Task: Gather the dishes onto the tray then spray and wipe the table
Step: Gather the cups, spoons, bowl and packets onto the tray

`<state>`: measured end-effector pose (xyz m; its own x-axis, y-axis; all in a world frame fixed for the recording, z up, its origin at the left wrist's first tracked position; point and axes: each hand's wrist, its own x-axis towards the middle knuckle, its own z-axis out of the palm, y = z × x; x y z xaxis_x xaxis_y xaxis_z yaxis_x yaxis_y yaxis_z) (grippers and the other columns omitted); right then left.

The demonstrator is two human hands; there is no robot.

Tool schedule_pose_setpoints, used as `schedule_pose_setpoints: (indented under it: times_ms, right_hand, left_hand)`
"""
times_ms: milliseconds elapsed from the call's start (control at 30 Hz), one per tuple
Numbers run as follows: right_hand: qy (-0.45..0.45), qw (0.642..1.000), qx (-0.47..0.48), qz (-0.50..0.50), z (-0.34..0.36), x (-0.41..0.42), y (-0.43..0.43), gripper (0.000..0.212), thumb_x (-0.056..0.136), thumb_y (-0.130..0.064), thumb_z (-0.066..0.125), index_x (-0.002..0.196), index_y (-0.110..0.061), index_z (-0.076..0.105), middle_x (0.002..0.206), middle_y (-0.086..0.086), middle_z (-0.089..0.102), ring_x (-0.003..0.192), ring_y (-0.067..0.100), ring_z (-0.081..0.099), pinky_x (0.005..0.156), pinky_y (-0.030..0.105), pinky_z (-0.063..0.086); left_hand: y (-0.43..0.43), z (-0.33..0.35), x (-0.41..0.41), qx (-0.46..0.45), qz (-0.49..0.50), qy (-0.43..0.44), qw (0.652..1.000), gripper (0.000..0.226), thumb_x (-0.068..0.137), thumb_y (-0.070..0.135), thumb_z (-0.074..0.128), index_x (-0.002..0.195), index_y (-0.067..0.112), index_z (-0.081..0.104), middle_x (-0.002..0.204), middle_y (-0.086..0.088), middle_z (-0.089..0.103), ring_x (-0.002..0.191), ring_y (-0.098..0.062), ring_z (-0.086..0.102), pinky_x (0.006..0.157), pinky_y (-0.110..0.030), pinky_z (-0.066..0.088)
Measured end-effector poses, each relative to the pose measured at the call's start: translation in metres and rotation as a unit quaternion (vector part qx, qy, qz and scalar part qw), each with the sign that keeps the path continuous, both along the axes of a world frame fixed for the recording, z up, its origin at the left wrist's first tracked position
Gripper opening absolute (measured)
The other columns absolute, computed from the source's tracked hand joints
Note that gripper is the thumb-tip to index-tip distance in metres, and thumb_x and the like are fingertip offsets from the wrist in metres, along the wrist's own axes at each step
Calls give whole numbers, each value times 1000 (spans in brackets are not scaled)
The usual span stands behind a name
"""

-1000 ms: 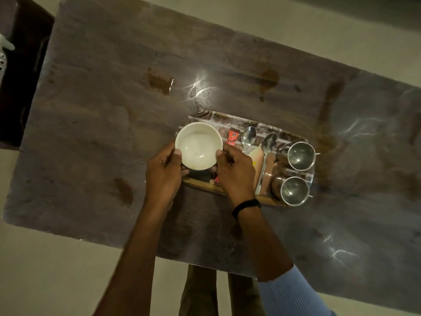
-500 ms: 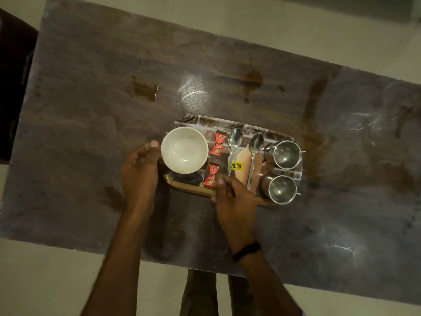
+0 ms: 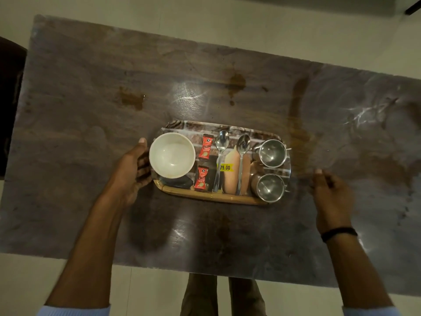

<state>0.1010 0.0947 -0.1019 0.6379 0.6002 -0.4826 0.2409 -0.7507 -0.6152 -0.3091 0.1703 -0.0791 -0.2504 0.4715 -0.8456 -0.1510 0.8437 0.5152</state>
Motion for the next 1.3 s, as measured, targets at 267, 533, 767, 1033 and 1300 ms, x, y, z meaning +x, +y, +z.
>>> schedule_pose_setpoints:
  times_ms: [267,533,767,1033,1300]
  right_hand:
    - [95,995,-29,29,-23,-24,31,29,77,-61,63,90,-38,74,95,0,77,91,20,72,88,54,58]
    - [150,988,15,-38,-27,-36,31,11,95,-15,64,98,-21,73,105,10,74,96,24,70,92,49,57]
    - [162,984,7,-75,-21,-20,3,16,94,-16,65,106,-14,76,102,10,76,102,32,71,91,55,57]
    - [154,978,16,-143,18,34,-63,11,95,-17,65,99,-19,75,101,12,76,90,24,71,81,43,59]
    - [112,976,17,-185,43,153,-138,12,95,-19,64,99,-21,76,89,3,78,86,24,74,80,45,61]
  left_hand:
    - [-2,-10,8,5,4,14,1000,40,97,53,49,121,25,63,101,1,69,90,-19,60,69,-33,47]
    - [-2,-15,10,-3,17,9,1000,36,97,53,48,117,26,61,97,3,66,85,-17,56,68,-32,44]
    - [-16,-5,25,2,3,20,1000,28,98,50,48,111,29,61,97,2,65,87,-18,58,74,-36,44]
    - [-55,16,89,24,-38,-8,999,28,98,47,49,116,32,64,114,-2,66,104,-26,58,89,-46,41]
    - [-108,28,217,28,-53,-50,997,26,97,39,54,117,31,67,111,0,68,99,-23,60,72,-40,46]
